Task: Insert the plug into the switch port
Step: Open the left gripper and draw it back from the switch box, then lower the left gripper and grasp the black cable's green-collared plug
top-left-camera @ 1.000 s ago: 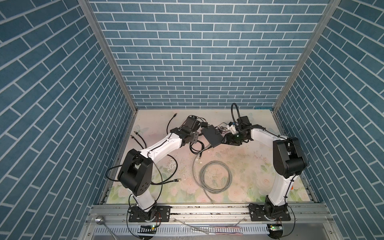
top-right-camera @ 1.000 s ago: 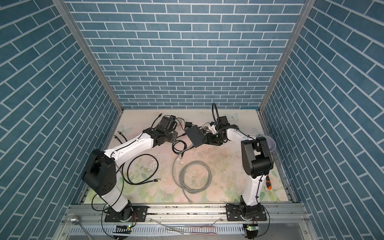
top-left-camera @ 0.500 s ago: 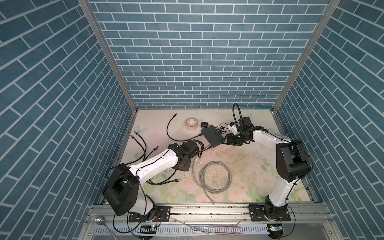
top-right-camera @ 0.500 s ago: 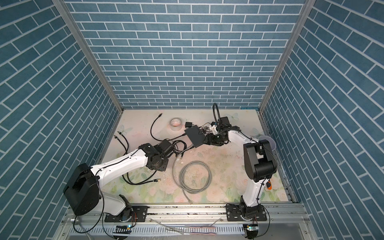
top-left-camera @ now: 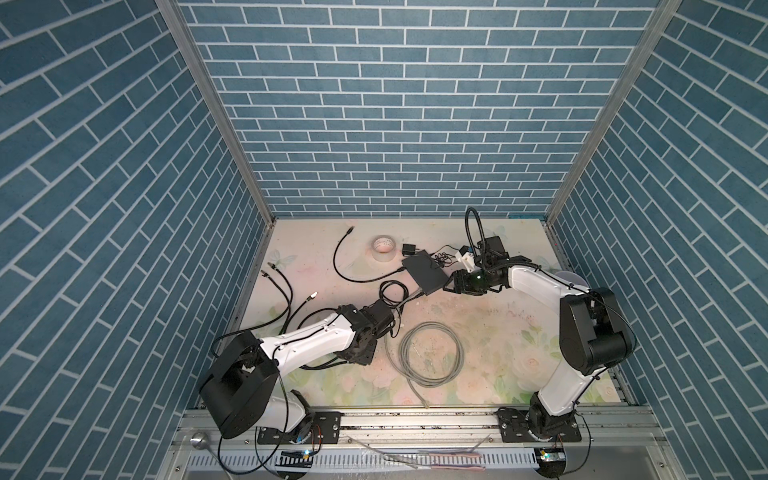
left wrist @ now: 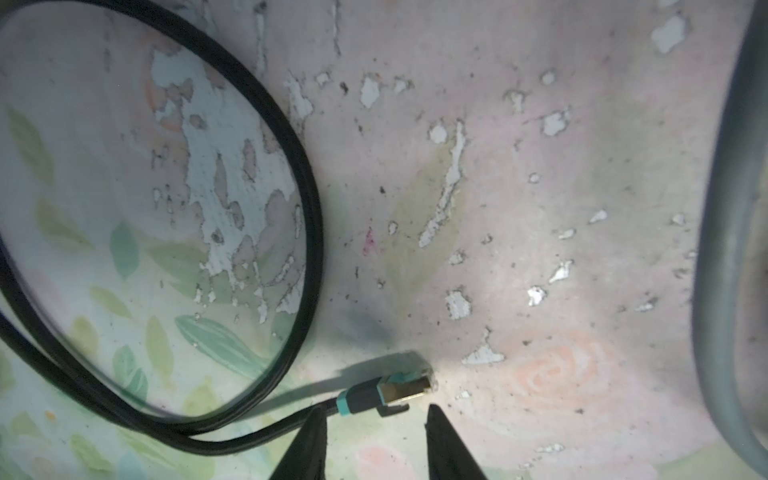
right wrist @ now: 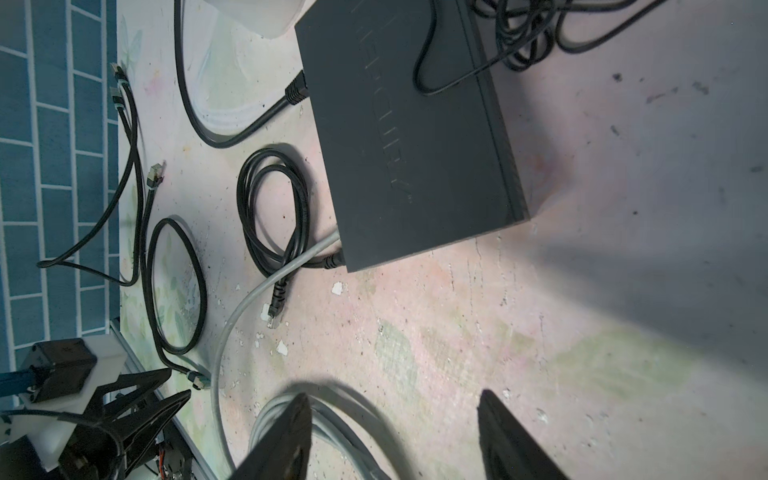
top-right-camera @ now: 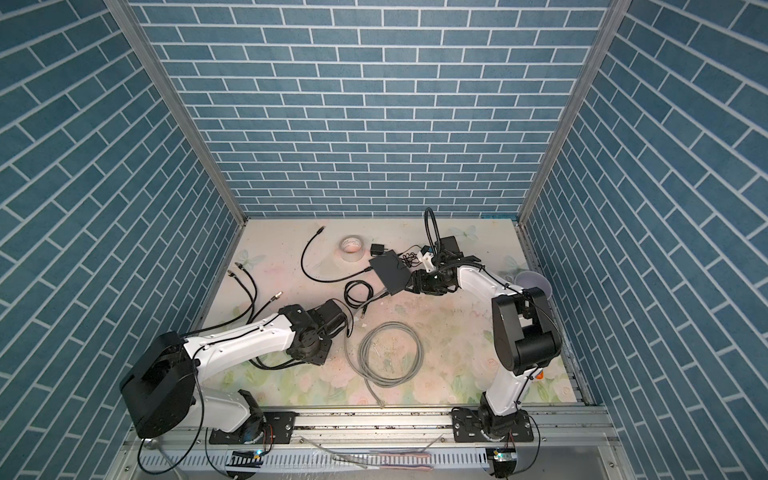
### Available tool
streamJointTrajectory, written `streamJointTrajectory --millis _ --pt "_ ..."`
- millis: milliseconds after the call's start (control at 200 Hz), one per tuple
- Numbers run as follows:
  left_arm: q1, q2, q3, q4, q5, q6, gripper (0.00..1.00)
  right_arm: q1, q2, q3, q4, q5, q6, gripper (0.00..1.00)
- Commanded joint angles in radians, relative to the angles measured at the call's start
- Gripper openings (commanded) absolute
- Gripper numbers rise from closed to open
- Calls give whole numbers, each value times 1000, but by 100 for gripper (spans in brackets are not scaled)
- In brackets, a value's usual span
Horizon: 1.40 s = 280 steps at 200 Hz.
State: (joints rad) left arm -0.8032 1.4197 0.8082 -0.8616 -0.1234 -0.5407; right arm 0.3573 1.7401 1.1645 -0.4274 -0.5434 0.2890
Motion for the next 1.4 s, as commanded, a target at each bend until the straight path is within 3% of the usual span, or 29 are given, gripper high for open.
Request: streamJointTrajectory --millis 0,570,760,950,1125,1395 --pt "-12 -8 -6 -15 27 18 42 12 -33 -24 -10 26 24 64" --pt "-21 94 -51 85 -27 28 47 42 -40 -8 -56 65 12 65" --pt "-21 171 8 141 -20 62 27 42 -44 -3 -74 65 3 65" --pt "-20 303 201 200 -11 136 17 42 -37 9 -91 74 -8 65" --pt "-1 414 322 228 -44 212 19 43 -43 5 -88 66 -1 65" --pt "63 383 312 282 -55 342 25 43 -39 -2 -80 56 4 65"
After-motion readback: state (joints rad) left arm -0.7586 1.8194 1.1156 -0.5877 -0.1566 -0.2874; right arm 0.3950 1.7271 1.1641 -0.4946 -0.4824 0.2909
